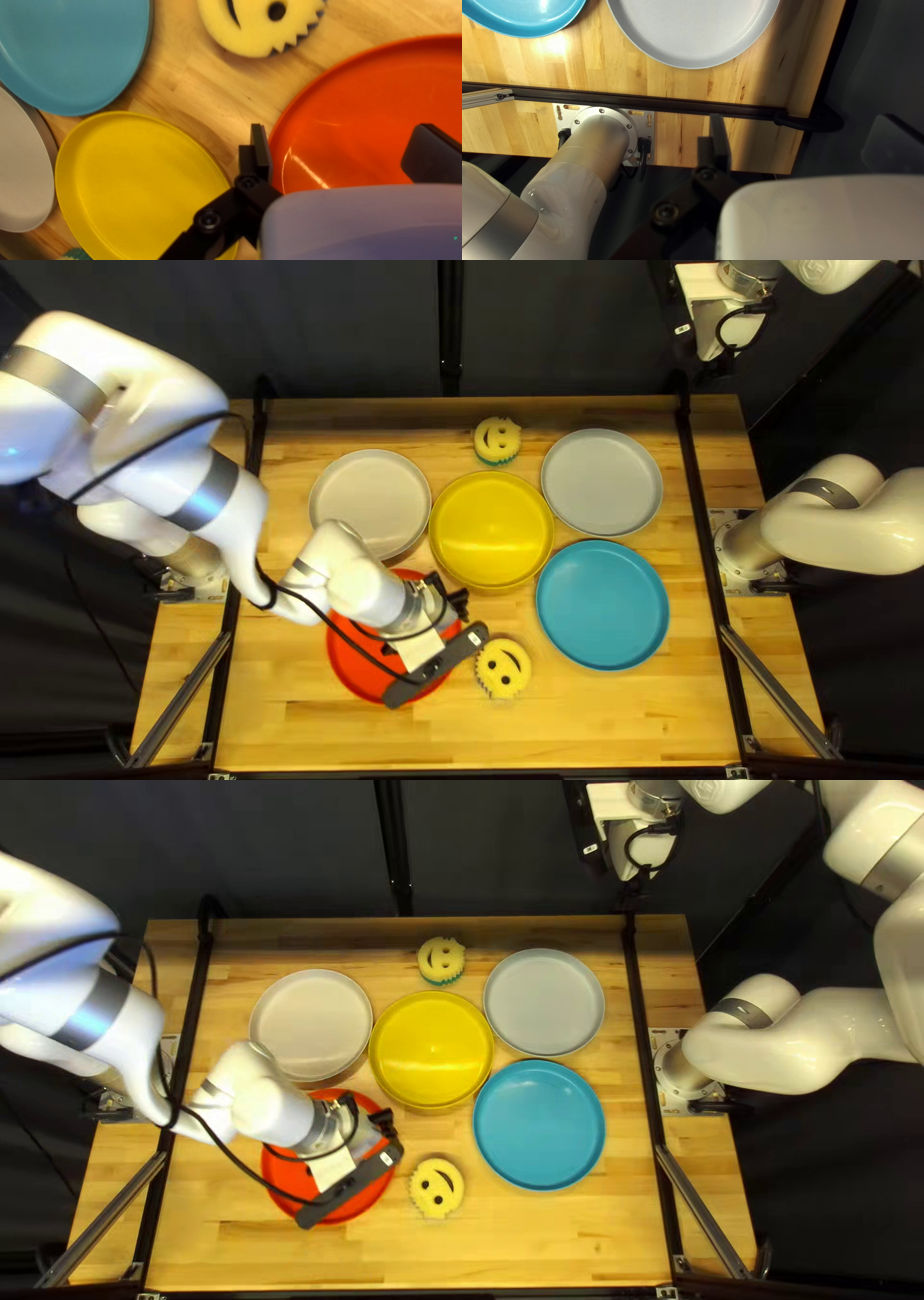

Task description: Pick up sponge and scrub the plate

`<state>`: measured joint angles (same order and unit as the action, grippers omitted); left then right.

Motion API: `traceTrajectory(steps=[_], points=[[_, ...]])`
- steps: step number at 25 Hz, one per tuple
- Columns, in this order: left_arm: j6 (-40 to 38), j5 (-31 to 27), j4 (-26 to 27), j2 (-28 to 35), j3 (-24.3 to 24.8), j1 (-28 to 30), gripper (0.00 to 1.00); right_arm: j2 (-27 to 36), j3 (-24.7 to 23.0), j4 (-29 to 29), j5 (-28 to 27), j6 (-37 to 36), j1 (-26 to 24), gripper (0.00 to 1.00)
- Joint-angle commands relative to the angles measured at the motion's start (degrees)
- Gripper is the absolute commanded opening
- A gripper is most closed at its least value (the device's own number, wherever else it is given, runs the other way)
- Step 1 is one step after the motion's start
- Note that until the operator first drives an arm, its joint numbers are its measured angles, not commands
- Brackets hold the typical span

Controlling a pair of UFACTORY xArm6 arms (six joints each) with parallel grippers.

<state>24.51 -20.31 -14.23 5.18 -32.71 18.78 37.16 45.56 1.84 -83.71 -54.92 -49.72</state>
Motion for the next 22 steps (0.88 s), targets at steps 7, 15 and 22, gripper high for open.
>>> traceTrajectory(steps=[7,15,22], points=[[2.2,-23.7,5.9,30.2,10.8,-4.3,1.0,0.0,0.0,0.0,0.0,0.0,0.0,1.0],[12.4,-38.4,10.1,40.5,7.8,-17.1,1.0,0.0,0.0,0.0,0.0,0.0,0.0,1.0],[22.1,-50.6,12.4,43.5,-1.2,-31.8,1.0,0.0,0.0,0.0,0.0,0.0,0.0,1.0]])
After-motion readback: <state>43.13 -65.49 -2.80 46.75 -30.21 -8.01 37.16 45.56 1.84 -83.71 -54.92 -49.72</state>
